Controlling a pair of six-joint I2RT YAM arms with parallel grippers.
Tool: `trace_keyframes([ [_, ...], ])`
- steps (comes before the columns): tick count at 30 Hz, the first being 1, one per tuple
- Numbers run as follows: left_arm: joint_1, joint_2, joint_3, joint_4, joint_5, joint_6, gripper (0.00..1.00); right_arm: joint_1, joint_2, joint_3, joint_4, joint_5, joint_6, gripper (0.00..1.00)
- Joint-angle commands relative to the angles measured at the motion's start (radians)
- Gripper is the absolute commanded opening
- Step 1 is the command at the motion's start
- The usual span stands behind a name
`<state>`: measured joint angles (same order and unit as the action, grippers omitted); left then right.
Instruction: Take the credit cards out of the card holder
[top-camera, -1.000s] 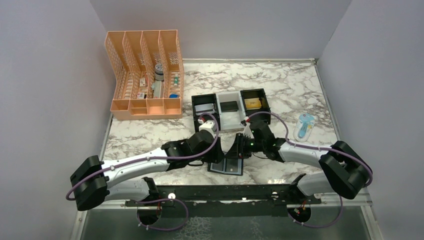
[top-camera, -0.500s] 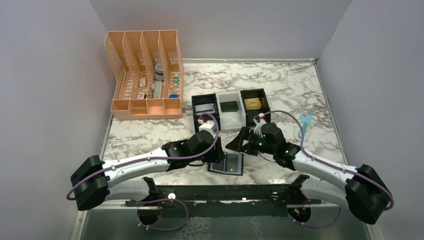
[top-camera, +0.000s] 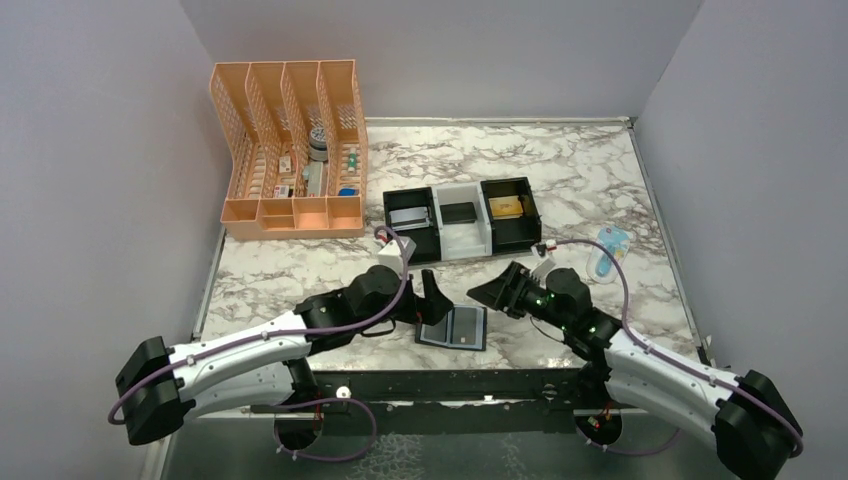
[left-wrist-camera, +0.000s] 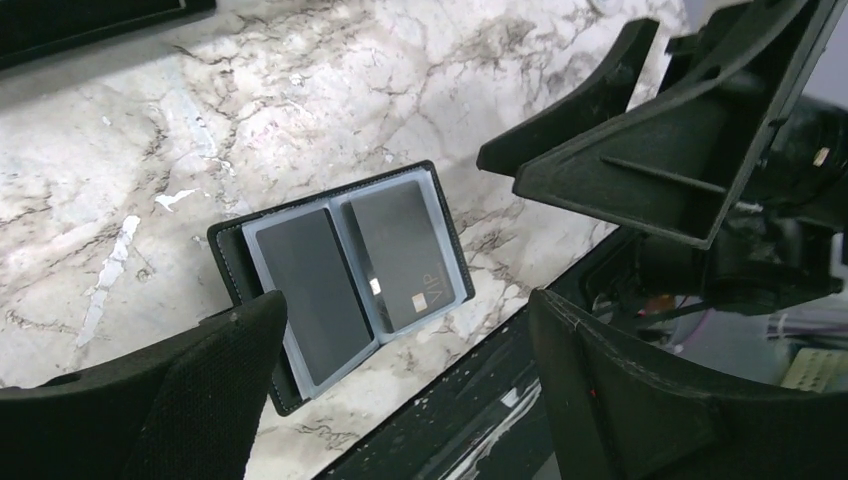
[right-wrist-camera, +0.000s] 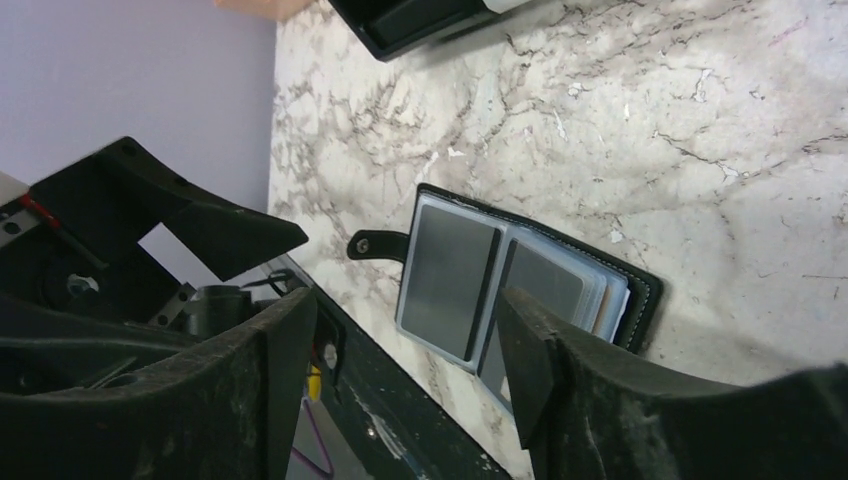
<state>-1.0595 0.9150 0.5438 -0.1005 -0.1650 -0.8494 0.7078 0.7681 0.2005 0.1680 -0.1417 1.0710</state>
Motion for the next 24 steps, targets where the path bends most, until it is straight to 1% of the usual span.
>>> trace_keyframes([
  [1, 0.004, 0.09, 0.049, -0.003, 0.107, 0.048, 0.88, 0.005, 0.098, 0.029, 0.087, -0.1, -0.003, 0.64],
  [3, 0.004, 0.143, 0.069, -0.008, 0.14, 0.059, 0.79, 0.005, 0.166, 0.042, 0.104, -0.138, -0.004, 0.59],
  [7, 0.004, 0.242, 0.1, -0.025, 0.165, 0.06, 0.6, 0.005, 0.231, 0.054, 0.115, -0.161, 0.002, 0.48],
  [8, 0.004, 0.26, 0.108, -0.041, 0.154, 0.052, 0.53, 0.005, 0.239, 0.06, 0.103, -0.161, -0.001, 0.47],
  [10, 0.004, 0.293, 0.12, -0.088, 0.107, 0.026, 0.45, 0.005, 0.252, 0.071, 0.1, -0.171, -0.015, 0.46],
  [13, 0.004, 0.326, 0.122, -0.137, 0.04, 0.016, 0.38, 0.005, 0.286, 0.099, 0.088, -0.201, -0.04, 0.44],
  [16, 0.005, 0.353, 0.118, -0.169, -0.011, 0.025, 0.36, 0.006, 0.347, 0.123, 0.101, -0.239, -0.055, 0.37],
  [18, 0.007, 0.375, 0.117, -0.167, -0.004, 0.04, 0.34, 0.007, 0.385, 0.132, 0.127, -0.267, -0.054, 0.35],
  [20, 0.007, 0.401, 0.124, -0.165, 0.007, 0.054, 0.3, 0.011, 0.425, 0.144, 0.138, -0.287, -0.056, 0.33],
  [24, 0.007, 0.437, 0.129, -0.167, 0.008, 0.062, 0.23, 0.026, 0.488, 0.179, 0.125, -0.299, -0.072, 0.32],
])
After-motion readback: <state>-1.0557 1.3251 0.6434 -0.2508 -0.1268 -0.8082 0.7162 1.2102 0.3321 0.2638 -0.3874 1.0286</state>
